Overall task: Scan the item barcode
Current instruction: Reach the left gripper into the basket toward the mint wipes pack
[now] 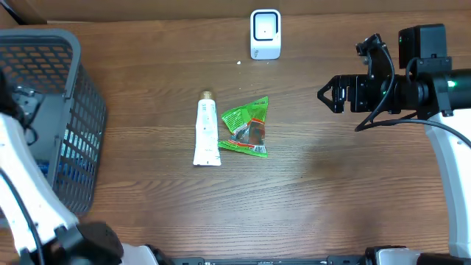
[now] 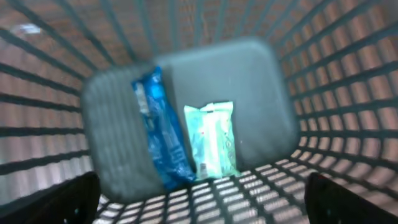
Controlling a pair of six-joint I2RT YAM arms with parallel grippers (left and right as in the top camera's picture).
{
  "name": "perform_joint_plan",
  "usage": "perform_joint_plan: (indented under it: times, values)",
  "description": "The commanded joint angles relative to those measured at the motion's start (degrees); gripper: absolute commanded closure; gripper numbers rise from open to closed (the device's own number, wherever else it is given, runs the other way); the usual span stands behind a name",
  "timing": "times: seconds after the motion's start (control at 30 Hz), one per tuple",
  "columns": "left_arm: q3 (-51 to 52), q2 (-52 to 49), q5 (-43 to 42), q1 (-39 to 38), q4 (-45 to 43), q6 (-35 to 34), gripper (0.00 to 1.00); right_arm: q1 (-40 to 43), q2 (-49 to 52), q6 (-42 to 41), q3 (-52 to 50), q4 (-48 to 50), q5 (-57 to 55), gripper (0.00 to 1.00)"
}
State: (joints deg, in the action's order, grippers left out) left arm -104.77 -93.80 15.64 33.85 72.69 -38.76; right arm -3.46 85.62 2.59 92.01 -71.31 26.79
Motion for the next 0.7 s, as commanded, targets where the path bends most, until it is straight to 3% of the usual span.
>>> perform_joint_plan:
  times: [0.0, 0.23, 0.53, 0.63, 0.67]
  values:
    - [7.7, -5.5, -2.4, 0.0, -6.1, -2.7, 0.04, -0.2, -0.3, 0.0, 1.3, -0.2, 0.3, 0.0]
    - [13.1, -17.3, -7.7, -0.6, -16.6, -2.6, 0.05, -0.2, -0.3, -0.1, 1.3, -0.4, 0.3, 0.0]
    - [13.2, -29.5, -7.7, -1.6, -17.3, -2.6, 0.09, -0.2, -0.3, -0.3, 1.3, -1.0, 0.3, 0.0]
    - [13.2, -30.6, -7.8, -1.6, -17.3, -2.6, 0.18, -0.2, -0.3, -0.3, 1.3, -1.0, 0.3, 0.0]
    - [13.2, -30.6, -7.8, -1.6, -17.3, -1.9, 0.27, -0.2, -0.3, -0.3, 1.3, -1.0, 0.3, 0.0]
